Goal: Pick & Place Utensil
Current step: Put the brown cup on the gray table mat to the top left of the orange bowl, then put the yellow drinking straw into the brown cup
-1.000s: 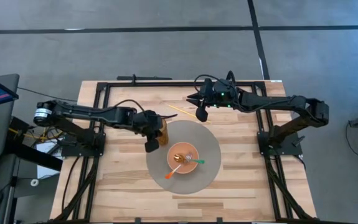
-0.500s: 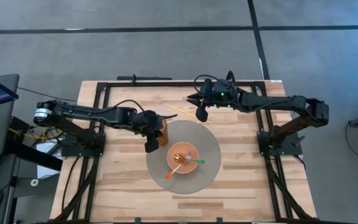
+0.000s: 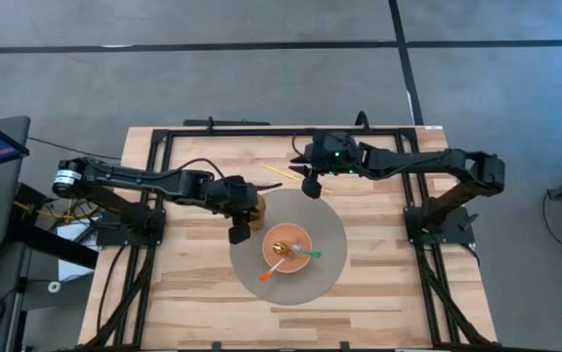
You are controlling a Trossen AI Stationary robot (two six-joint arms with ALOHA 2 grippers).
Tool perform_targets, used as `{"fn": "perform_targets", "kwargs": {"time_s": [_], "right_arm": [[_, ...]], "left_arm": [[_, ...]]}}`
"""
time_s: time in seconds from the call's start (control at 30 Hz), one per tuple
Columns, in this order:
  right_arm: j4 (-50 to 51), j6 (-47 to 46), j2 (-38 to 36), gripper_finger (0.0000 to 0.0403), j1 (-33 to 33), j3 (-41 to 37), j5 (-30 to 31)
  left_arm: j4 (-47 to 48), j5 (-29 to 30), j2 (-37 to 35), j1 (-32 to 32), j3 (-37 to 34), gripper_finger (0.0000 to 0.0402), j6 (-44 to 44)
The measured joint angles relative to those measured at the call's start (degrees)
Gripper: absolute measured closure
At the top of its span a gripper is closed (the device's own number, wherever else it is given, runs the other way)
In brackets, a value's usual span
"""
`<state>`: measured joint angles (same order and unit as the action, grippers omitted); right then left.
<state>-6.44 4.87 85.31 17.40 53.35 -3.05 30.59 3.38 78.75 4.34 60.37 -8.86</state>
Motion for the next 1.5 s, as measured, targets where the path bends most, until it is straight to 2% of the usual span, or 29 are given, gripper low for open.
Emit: {"fn": "perform_targets", "kwargs": {"time_s": [0.23,0.4,0.53,0.7,0.9,1.07,1.23,1.37,1.5], "right_arm": [[1.99,1.53,2.28,0.0258,-0.19,1.33,0.06],[7.2,0.0,2.23,0.0214,-0.03,1.52,0.04],[12.36,-0.44,3.99,0.0199,0.46,1.6,0.06],[18.0,-2.41,8.92,0.0204,0.81,1.52,0.06],[24.37,-8.71,12.53,0.0224,1.1,1.43,1.23],[28.28,-12.84,14.45,0.0239,1.1,1.45,8.19],[29.58,-15.43,16.91,0.025,0.77,1.47,6.72],[29.51,-15.21,18.64,0.0261,0.55,1.78,7.88],[30.47,-15.26,18.55,0.0292,0.56,1.77,7.4]], "left_arm": [[-0.55,0.0,-4.31,1.29,2.32,0.0294,0.0],[-0.66,0.02,-12.02,1.27,2.37,0.0294,-0.46],[-0.91,0.0,-18.9,1.29,2.13,0.0294,-0.44],[-0.84,0.01,-25.79,1.27,-0.14,0.0294,-0.44],[-1.4,0.02,-29.9,1.25,-4.0,0.0294,-0.44],[-1.85,0.01,-29.97,1.25,-5.96,0.0294,-0.44],[-2.98,0.02,-29.48,1.27,-7.61,0.0294,-0.46],[-3.76,0.01,-28.87,1.27,-7.78,0.0294,-0.44],[-4.13,0.02,-28.77,1.27,-7.78,0.0294,-0.46]]}}
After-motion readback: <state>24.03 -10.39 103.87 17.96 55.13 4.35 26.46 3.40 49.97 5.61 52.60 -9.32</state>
